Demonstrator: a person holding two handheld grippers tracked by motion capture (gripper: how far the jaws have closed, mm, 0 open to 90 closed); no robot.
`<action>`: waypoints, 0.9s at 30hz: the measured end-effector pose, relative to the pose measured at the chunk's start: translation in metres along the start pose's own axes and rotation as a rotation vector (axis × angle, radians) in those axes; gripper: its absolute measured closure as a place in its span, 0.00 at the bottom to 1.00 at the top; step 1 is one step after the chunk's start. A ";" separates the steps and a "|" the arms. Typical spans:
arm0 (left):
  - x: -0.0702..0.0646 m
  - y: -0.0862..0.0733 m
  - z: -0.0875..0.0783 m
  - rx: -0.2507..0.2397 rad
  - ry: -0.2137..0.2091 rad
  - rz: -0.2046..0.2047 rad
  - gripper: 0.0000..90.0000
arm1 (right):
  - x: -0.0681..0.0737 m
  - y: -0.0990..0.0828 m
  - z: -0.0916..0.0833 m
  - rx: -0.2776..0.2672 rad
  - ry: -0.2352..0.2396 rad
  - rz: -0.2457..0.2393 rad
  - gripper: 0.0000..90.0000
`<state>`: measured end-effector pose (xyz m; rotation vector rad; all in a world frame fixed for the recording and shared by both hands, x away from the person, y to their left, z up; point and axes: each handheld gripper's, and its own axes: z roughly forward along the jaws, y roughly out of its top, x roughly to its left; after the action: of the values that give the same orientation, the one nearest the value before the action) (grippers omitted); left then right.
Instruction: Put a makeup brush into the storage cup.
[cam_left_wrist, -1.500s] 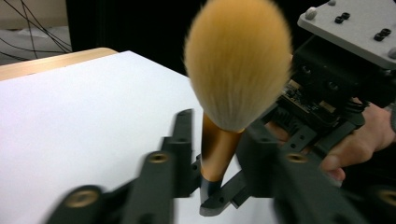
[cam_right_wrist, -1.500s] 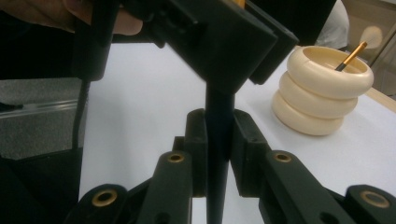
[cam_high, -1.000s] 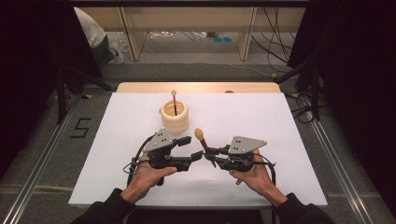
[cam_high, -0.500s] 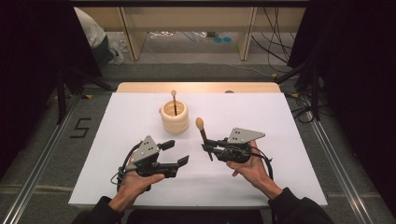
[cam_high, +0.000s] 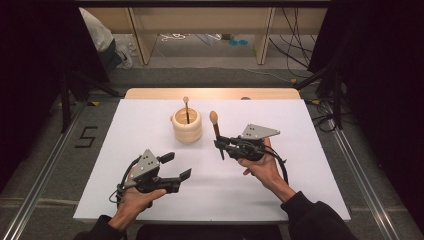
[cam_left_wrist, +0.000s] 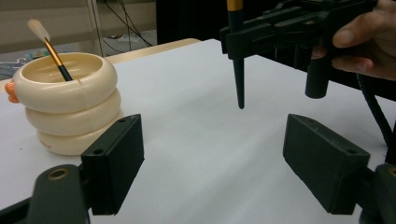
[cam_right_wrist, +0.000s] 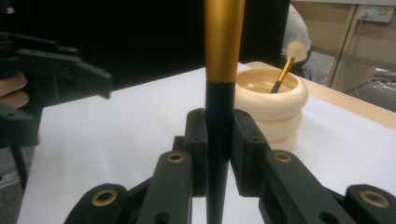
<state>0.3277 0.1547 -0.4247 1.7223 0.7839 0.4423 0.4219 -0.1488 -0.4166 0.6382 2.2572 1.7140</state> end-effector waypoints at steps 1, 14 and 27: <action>0.000 -0.001 -0.001 -0.004 0.002 -0.013 0.22 | -0.002 0.001 0.002 -0.003 -0.005 0.002 0.87; 0.002 -0.010 -0.006 0.005 0.016 0.007 0.22 | -0.020 0.015 0.020 -0.033 -0.030 0.032 0.87; 0.001 -0.014 -0.006 0.022 0.037 0.017 0.19 | -0.032 0.031 0.031 -0.074 -0.050 0.027 0.87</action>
<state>0.3203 0.1616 -0.4365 1.7471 0.8039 0.4803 0.4699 -0.1306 -0.3979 0.6903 2.1498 1.7647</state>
